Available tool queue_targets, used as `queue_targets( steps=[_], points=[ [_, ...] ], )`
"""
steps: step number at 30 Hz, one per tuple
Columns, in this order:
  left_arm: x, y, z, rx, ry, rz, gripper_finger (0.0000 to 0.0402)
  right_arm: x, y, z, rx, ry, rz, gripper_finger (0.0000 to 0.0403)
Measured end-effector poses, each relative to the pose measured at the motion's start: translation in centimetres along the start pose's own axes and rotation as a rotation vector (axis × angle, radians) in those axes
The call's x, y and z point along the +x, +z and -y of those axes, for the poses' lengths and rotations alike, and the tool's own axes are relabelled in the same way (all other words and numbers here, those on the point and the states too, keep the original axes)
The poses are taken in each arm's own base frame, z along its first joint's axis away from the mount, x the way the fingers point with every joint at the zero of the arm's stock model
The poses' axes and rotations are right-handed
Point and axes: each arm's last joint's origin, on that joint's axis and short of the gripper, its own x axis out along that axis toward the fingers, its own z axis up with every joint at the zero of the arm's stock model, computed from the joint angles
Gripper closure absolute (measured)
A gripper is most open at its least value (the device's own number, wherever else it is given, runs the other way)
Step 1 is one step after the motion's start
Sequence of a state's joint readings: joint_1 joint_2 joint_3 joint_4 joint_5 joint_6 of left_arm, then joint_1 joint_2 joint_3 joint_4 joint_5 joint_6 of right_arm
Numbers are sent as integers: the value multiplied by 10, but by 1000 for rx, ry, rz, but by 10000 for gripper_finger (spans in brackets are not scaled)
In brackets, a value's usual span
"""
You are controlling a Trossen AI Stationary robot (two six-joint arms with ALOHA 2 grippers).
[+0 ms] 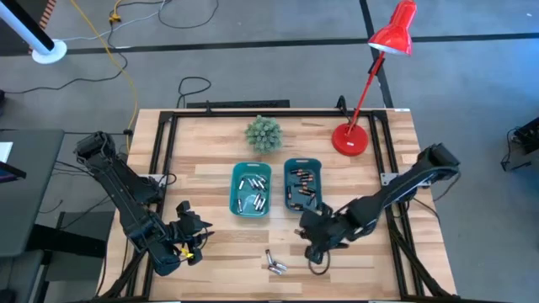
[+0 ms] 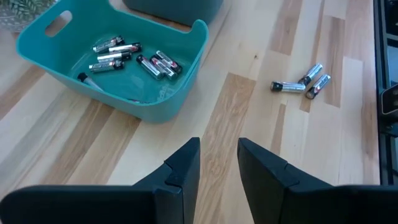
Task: Sort batteries
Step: Put the black battery into the blue bin
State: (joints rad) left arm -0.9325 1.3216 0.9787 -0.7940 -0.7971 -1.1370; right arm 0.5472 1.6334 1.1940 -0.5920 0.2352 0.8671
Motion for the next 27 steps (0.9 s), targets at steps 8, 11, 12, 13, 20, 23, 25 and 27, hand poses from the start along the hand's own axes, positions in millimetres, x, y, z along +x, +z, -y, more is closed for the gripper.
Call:
queue_targets(
  steps=[8, 11, 12, 13, 20, 23, 25, 27],
  points=[
    [3, 2, -2, -22, 12, 1, 300, -54, 29, 24, 145, -38, 252, 398],
    [5, 5, -3, -33, 24, 1, 300, -56, 45, 46, 208, -100, 267, 398],
    [6, 6, -4, -38, 27, -2, 300, -54, 50, 54, 230, -120, 265, 398],
    [8, 7, -4, -44, 30, -5, 300, -52, 56, 62, 250, -138, 254, 398],
    [15, 12, -8, -65, 41, -49, 300, -4, 79, 117, 314, -200, -7, 398],
    [17, 14, -10, -50, 50, -48, 300, 19, 80, 136, 331, -233, -129, 398],
    [18, 15, -11, -56, 57, -48, 300, 31, 80, 146, 344, -256, -181, 398],
    [19, 16, -11, -61, 60, -47, 300, 41, 79, 153, 357, -267, -225, 395]
  ],
)
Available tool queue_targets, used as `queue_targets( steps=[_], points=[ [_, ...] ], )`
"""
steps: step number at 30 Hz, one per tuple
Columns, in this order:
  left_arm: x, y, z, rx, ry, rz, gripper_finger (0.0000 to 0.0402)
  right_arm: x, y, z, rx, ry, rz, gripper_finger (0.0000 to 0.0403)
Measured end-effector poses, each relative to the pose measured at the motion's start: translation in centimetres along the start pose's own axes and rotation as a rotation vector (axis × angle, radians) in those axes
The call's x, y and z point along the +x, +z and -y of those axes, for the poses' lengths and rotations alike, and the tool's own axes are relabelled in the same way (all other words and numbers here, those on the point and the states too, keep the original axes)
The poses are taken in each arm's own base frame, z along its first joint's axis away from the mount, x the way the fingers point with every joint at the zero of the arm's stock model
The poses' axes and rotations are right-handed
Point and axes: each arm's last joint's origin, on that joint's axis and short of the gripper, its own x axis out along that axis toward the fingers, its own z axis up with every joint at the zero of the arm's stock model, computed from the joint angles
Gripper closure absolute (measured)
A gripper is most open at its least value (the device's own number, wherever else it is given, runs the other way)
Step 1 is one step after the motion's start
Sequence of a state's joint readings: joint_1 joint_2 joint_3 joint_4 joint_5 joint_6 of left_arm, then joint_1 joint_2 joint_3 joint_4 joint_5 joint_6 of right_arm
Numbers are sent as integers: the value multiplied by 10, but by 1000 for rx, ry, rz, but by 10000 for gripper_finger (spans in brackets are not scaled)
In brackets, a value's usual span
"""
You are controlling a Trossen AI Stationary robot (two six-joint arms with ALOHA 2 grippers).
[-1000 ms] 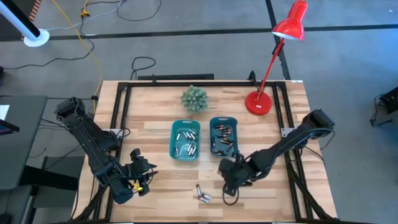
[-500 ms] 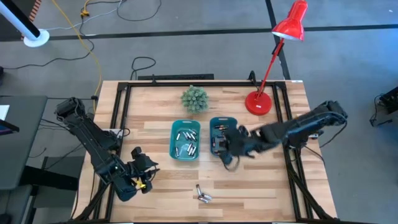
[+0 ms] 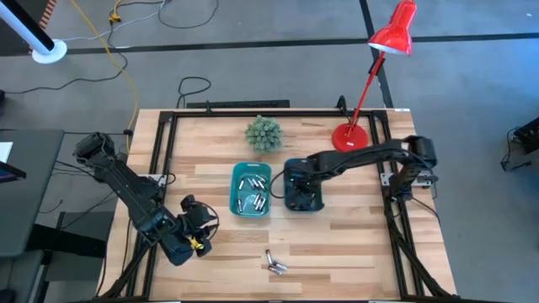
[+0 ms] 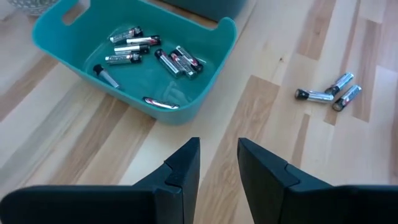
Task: Sort batteries
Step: Put the black battery into the blue bin
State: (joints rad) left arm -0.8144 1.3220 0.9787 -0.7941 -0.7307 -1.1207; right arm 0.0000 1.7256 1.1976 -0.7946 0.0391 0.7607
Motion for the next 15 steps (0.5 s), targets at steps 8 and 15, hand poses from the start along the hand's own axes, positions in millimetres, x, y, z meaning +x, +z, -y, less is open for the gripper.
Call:
queue_targets(
  steps=[8, 15],
  points=[
    [3, 3, -2, 41, -1, -31, 300, 28, 0, 1, -22, -49, -89, 335],
    [6, 6, -3, 21, 6, -26, 300, 30, 0, 2, -22, -56, -97, 290]
  ],
)
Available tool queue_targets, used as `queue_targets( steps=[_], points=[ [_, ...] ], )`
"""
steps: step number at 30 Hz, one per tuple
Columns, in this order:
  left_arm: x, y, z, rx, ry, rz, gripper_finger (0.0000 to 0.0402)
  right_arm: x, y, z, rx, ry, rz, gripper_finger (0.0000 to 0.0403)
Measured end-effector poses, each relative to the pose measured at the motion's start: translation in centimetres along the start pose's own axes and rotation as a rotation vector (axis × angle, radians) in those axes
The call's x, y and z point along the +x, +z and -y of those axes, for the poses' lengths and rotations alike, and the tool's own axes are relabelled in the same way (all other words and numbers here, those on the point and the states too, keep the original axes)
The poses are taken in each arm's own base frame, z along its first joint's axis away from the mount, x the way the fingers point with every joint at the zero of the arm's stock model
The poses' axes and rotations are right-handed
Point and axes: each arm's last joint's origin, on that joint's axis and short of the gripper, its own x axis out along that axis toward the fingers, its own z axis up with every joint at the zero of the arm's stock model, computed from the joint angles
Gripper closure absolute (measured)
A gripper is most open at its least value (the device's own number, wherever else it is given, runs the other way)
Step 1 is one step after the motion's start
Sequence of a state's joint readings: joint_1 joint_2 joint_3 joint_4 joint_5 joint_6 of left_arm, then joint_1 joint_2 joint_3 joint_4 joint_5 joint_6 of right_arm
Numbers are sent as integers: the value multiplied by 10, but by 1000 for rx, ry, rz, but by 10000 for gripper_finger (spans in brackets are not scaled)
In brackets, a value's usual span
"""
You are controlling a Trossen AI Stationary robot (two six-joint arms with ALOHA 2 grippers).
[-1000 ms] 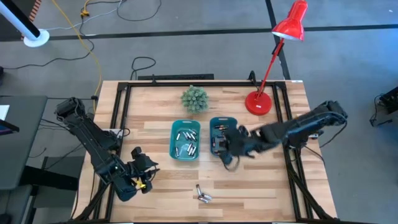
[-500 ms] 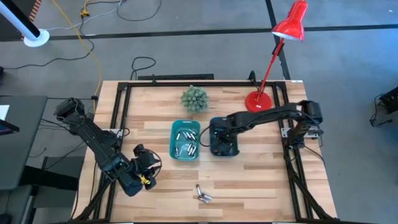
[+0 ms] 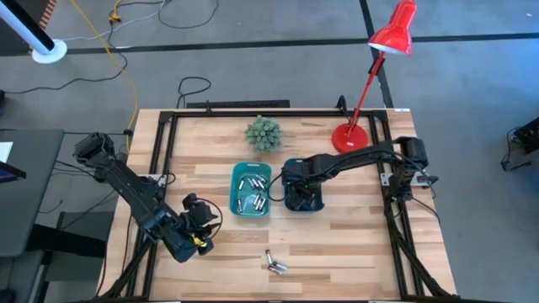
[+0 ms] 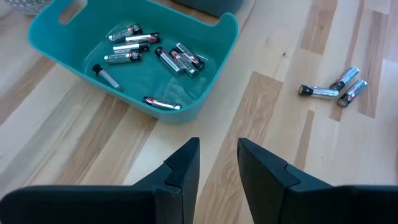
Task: Sort batteries
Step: Put the black battery into the blue bin, then put the silver battery into the green bin
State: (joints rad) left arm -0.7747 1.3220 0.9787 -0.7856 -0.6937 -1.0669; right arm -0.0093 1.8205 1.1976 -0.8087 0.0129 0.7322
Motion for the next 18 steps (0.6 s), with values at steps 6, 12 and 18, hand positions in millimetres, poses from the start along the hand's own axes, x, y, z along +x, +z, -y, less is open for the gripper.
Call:
queue_targets(
  steps=[6, 12, 18],
  points=[
    [4, 3, 0, 9, -13, -25, 293, -3, -1, 0, -1, 2, 2, 258],
    [16, 5, 5, 60, -11, -23, 257, -37, -11, 3, 19, 41, 56, 240],
    [35, 7, 11, 109, -1, -25, 244, -101, -40, 2, 37, 156, 243, 239]
  ],
)
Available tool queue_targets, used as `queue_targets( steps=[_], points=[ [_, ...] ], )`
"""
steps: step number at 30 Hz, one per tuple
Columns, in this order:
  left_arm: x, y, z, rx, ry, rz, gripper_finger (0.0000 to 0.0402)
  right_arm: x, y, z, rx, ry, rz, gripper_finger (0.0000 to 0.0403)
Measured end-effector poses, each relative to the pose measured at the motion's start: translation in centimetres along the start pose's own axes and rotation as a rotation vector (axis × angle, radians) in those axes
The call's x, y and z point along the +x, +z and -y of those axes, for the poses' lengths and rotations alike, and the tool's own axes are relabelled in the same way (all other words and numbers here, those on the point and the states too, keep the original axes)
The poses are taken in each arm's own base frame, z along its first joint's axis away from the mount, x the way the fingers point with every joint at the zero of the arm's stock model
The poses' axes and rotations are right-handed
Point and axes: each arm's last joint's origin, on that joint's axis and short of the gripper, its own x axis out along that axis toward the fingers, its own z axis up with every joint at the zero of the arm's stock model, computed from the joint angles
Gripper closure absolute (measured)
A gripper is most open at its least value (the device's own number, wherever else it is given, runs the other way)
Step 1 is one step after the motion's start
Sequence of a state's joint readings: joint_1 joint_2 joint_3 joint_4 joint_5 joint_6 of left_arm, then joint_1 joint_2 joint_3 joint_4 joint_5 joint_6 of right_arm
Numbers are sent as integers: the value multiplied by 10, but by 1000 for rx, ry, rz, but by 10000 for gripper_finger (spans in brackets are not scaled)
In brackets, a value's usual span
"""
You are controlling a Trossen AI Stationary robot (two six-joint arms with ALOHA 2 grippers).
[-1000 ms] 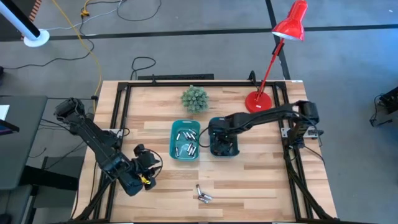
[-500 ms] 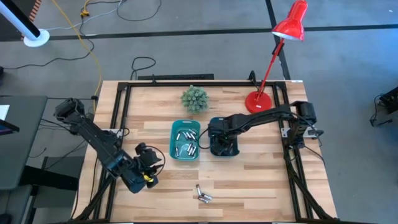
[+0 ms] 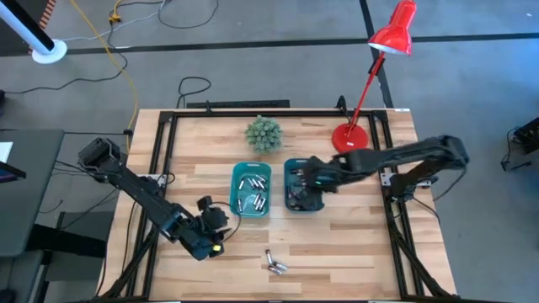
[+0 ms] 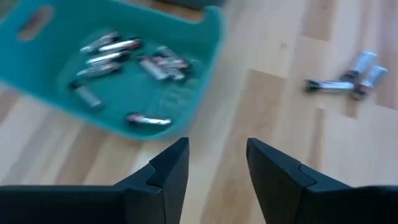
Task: Sort batteries
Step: Put the silver battery into the green bin
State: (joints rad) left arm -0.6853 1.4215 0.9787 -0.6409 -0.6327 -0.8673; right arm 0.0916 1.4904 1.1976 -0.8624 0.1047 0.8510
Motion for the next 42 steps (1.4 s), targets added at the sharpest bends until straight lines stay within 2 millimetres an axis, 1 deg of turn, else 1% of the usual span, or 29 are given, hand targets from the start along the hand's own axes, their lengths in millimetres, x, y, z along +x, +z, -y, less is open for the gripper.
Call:
queue_targets(
  steps=[2, 4, 6, 9, 12, 14, 18, 21, 24, 28, 31, 37, 42],
  points=[
    [6, 2, 5, 72, -43, -4, 246, -22, -11, -5, 3, 51, 49, 240],
    [12, 3, 12, 222, -102, -5, 249, -42, -24, -10, 4, 102, 90, 241],
    [18, 6, 22, 382, -172, 43, 253, -58, -38, -15, 1, 141, 127, 244],
    [27, 14, 36, 567, -244, 144, 257, -74, -60, -22, 3, 176, 168, 247],
    [42, 25, 44, 640, -289, 174, 258, -82, -81, -30, 10, 193, 189, 251],
    [55, 33, 47, 693, -336, 150, 258, -83, -95, -34, 13, 187, 189, 253],
    [82, 44, 54, 811, -429, 108, 258, -79, -119, -43, 27, 162, 177, 257],
    [96, 52, 57, 873, -503, 104, 258, -72, -133, -49, 35, 141, 153, 259],
    [108, 59, 56, 927, -532, 102, 258, -64, -145, -56, 50, 125, 135, 261],
    [122, 62, 55, 1009, -556, 72, 258, -54, -160, -63, 42, 96, 117, 262],
    [133, 59, 54, 1045, -598, 21, 258, -48, -168, -66, 57, 80, 108, 262],
    [142, 56, 59, 1091, -631, 12, 258, -47, -180, -68, 100, 84, 94, 262],
    [145, 58, 55, 1112, -643, 15, 258, -50, -185, -68, 129, 95, 95, 262]
  ],
)
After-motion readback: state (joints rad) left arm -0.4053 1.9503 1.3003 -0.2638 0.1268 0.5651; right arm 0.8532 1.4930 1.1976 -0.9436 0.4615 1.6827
